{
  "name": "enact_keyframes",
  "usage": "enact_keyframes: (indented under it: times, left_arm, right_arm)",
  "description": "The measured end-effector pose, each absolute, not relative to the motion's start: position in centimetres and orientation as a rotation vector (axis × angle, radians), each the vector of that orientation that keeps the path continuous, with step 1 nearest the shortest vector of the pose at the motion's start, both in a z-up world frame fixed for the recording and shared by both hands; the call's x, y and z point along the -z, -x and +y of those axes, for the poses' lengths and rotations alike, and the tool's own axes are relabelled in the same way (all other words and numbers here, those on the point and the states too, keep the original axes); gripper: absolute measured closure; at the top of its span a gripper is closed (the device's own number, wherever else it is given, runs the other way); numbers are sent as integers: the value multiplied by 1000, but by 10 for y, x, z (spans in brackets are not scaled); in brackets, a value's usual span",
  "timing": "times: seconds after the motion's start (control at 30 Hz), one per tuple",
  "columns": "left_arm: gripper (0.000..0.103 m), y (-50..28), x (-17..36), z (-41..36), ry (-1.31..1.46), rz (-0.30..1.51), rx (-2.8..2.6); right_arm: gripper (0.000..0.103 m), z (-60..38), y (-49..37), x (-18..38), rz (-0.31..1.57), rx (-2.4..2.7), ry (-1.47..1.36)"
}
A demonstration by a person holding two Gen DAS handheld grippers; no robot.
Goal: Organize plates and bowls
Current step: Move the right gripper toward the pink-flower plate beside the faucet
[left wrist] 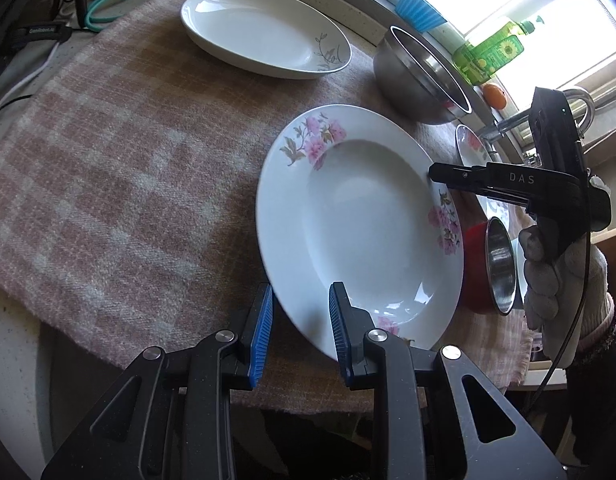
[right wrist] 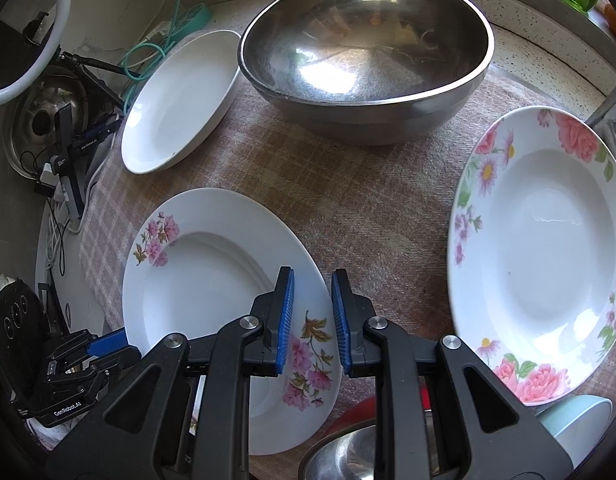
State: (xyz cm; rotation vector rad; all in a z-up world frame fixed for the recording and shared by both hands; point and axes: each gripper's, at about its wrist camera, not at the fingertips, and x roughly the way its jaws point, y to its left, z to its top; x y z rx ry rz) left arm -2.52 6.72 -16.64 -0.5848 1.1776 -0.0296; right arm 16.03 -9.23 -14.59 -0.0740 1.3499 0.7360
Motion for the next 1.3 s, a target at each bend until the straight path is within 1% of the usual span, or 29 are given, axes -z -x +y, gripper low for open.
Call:
enact_keyframes:
  times: [0.5,0.93,1.2,1.23,1.3]
  left_arm:
    - [78,44,166,57,570,1195,60]
    - [78,44,169,54,575,1208,84]
    - [78,46,158,68,537,1197,50]
    - [78,46,155,71,532,1191,42]
    - [78,45,149,76,527,1175,27]
  right_arm:
    - [82,-87,-155,146,1344,-744,106]
    - [81,-85,-149,144,1315,-725,146]
    - [81,-102,-152,124,1247,-682,83]
    - [80,-105,-152,121,1237,-677,75]
    - [76,-112,-152,114,1214,-669,67]
